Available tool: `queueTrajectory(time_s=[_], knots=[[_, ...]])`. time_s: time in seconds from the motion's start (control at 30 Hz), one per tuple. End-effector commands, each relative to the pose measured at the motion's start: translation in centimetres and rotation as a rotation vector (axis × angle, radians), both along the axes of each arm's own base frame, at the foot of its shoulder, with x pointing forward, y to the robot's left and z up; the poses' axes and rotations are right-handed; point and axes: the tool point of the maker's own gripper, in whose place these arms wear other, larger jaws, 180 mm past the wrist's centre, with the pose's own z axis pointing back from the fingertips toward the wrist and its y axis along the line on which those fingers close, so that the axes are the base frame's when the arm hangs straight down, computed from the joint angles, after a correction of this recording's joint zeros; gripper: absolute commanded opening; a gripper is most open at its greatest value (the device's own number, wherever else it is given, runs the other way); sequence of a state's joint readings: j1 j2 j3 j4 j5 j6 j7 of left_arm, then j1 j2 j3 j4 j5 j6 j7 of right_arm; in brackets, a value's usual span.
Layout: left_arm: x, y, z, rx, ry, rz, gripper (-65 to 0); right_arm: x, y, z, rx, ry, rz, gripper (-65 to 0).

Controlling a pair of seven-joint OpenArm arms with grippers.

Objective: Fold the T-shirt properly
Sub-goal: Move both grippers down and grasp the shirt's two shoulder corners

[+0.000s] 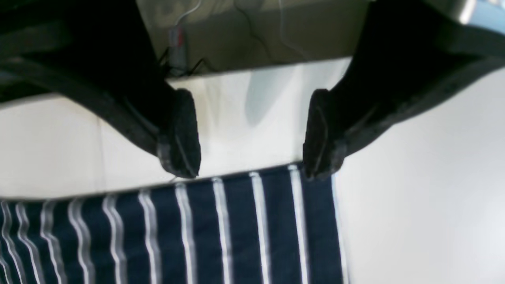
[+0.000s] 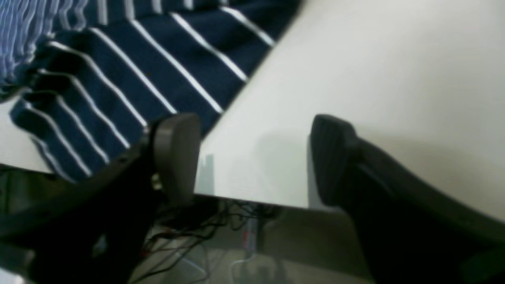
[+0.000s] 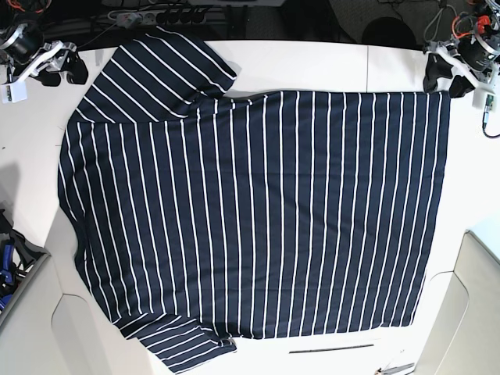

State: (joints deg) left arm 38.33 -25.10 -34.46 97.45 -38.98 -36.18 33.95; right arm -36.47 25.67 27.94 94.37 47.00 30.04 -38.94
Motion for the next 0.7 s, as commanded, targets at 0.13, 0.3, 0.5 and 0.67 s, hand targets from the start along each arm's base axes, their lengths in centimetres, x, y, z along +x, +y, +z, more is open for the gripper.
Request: queueTrajectory(time_s=[0.13,0.3,0.5,0.67], knots=[[0.9,2.6,-0.2,0.014,-0.005,0.037,-21.1,0.3,-0.2,0.6,0.012,-0.018,0.001,-21.3],[1.9,4.2,0.0,0.037,-0.006,0.042,-21.1,0.3,-0.2,0.5,0.011,-0.013,0.003,-21.3],[3.0,5.7,0.1,0.068,-0.013,0.078,-21.1,0.3,-0.1,0.5,0.012,-0.013,0.003,-21.3],[2.6,6.9,-1.3,0.041,0.013,0.133,-21.1,0.2,0.5,0.5,0.038,-0.022,0.002,-21.3]])
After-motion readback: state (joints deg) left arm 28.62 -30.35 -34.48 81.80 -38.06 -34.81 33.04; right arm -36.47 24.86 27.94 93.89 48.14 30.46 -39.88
